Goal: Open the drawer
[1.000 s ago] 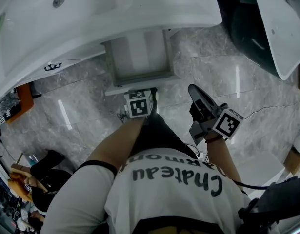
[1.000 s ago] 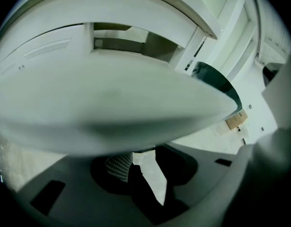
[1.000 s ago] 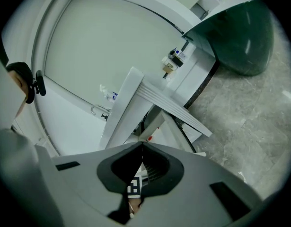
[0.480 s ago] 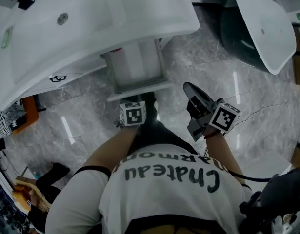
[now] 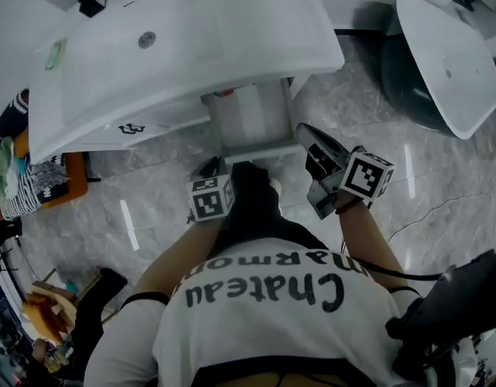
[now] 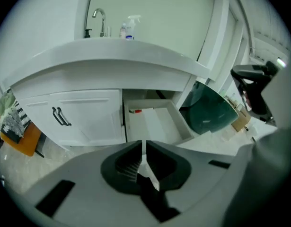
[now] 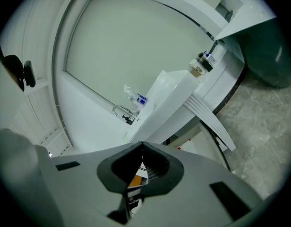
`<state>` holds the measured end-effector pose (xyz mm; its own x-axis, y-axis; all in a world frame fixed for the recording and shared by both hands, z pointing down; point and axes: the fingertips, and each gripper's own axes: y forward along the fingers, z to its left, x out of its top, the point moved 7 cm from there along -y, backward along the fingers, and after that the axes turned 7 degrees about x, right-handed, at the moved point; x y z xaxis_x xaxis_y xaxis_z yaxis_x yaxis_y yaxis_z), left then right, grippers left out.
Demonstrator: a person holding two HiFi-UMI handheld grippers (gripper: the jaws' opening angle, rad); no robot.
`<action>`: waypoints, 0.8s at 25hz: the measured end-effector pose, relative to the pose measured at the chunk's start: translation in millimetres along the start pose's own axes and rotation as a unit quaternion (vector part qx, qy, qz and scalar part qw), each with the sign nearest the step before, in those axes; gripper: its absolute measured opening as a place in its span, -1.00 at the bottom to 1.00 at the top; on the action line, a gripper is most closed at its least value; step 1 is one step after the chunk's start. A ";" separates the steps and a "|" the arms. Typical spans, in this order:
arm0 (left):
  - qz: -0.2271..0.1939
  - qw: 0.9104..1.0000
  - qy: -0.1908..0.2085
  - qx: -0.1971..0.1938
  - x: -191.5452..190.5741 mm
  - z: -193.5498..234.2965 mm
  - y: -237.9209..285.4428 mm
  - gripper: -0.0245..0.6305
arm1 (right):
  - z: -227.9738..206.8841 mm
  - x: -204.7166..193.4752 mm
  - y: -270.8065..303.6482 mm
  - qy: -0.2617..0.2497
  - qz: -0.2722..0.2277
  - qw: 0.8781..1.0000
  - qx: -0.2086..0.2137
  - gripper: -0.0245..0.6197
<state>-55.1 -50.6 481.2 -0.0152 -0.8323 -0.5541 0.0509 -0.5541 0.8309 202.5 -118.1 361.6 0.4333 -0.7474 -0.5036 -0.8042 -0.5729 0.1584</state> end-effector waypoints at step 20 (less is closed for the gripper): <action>-0.209 0.940 -0.008 -0.270 124.7 96.1 -191.2 -0.83 | 115.1 -30.4 90.1 -0.130 0.026 0.991 -0.001 -0.90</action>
<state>-162.6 -50.0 258.1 -0.1614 -0.5457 -0.8223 0.5361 -0.7481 0.3912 70.1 -108.2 293.4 0.2714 -0.6638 -0.6969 -0.8214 -0.5372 0.1918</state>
